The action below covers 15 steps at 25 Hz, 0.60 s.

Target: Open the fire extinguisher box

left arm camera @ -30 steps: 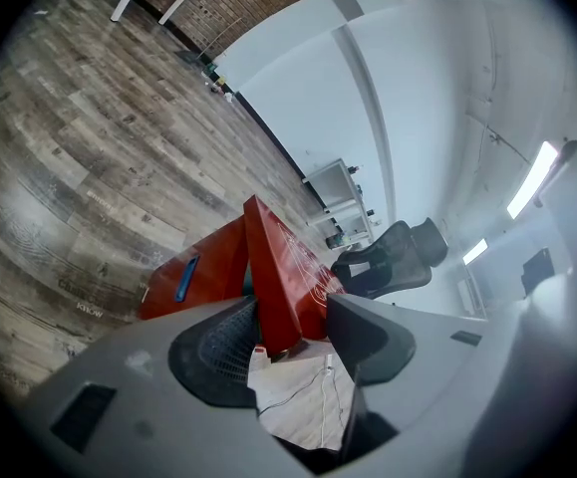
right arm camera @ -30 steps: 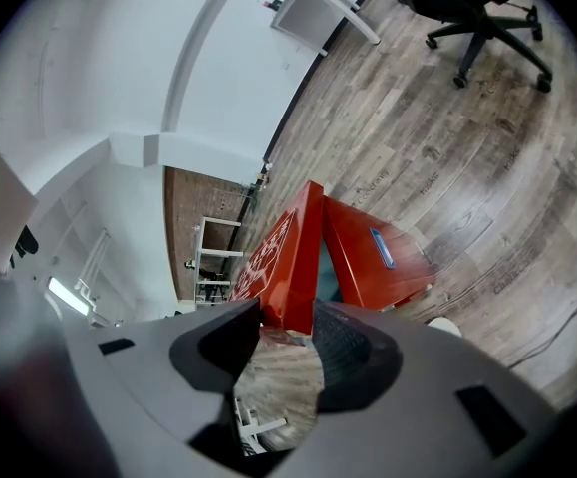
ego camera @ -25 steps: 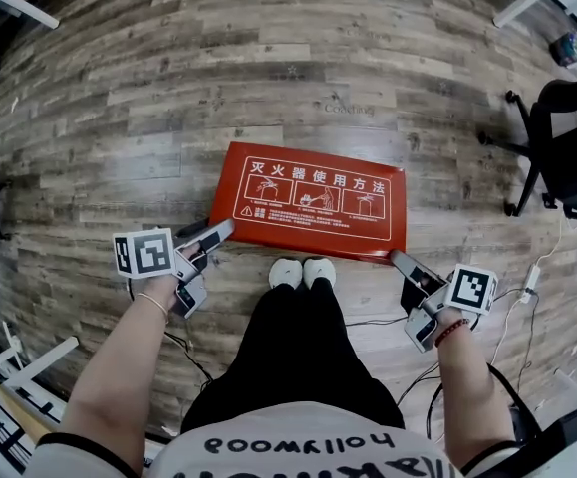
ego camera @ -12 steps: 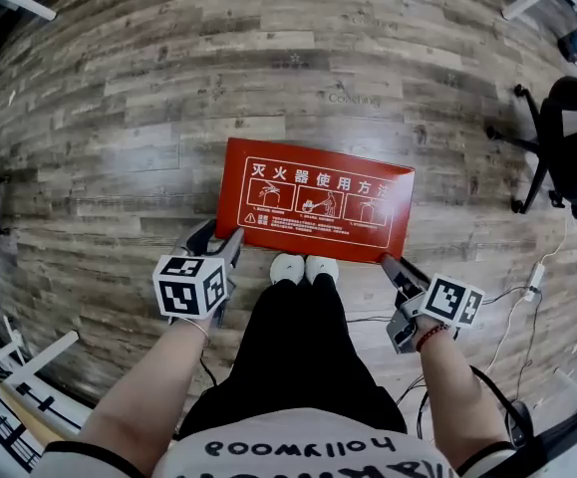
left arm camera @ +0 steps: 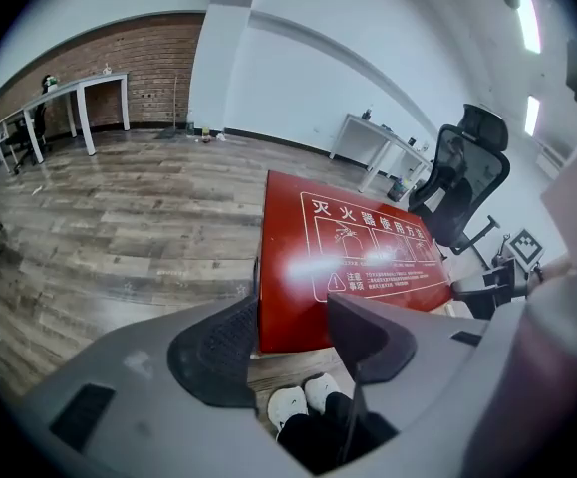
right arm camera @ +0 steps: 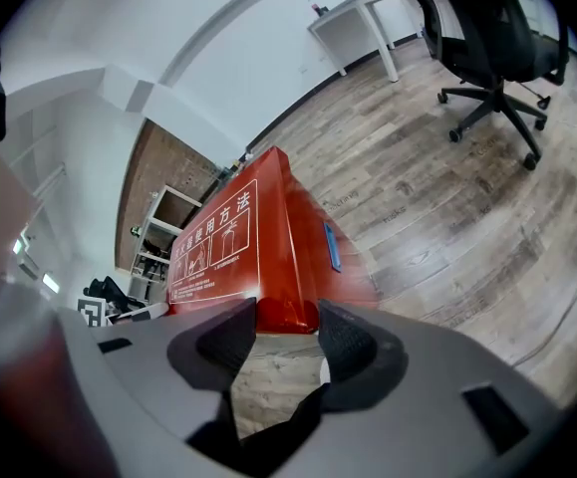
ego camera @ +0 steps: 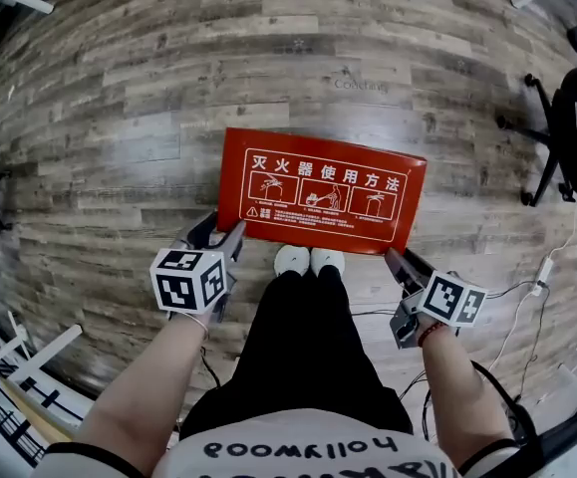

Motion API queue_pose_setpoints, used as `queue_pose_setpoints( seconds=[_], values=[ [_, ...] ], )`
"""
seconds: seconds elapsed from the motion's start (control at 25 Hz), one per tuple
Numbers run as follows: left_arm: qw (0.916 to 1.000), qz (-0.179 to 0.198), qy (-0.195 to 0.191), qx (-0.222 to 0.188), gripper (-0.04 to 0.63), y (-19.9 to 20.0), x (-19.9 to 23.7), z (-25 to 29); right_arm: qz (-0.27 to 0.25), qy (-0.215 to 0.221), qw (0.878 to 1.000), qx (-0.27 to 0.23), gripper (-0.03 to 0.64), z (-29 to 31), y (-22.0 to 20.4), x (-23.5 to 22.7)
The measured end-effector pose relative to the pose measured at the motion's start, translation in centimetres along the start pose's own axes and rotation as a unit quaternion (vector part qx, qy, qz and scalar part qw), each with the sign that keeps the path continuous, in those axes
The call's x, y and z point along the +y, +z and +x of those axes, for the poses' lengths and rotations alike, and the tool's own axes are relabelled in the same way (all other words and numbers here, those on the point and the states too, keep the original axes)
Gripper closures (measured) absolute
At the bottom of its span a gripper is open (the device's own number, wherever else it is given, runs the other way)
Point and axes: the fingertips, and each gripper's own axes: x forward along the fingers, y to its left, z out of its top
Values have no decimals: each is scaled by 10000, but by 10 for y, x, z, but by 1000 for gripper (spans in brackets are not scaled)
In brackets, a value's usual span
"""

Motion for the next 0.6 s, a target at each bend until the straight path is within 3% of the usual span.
queue_pose_setpoints(
  seconds=[0.24, 0.48, 0.6],
  values=[
    [9999, -21, 133, -101, 385, 0, 2, -1, -632, -97, 9978, -176, 428, -1, 0, -1],
    [9996, -215, 170, 55, 393, -9, 7, -13, -1488, -701, 9864, -23, 430, -13, 6, -7],
    [9992, -363, 153, -104, 394, -1, 9, -24, -1624, -828, 9832, -68, 431, -25, 14, -8]
  ],
)
